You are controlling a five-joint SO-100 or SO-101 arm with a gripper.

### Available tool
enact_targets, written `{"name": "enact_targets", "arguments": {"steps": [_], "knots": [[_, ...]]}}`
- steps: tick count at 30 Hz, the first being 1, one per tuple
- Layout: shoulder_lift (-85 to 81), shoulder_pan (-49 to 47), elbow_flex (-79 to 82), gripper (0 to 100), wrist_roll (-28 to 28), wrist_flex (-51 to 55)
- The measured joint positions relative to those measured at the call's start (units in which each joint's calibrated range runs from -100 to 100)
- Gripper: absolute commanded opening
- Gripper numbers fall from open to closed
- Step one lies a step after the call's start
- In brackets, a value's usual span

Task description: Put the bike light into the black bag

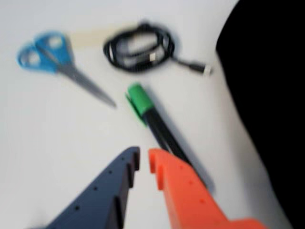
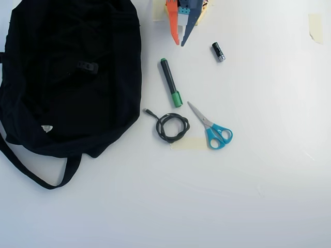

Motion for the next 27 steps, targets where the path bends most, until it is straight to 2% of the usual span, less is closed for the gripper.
{"name": "enact_targets", "arguments": {"steps": [14, 27], "knots": [[-1.83, 0.07, 25.24, 2, 0.63, -1.46], [-1.83, -6.54, 25.47, 2, 0.49, -1.55]]}}
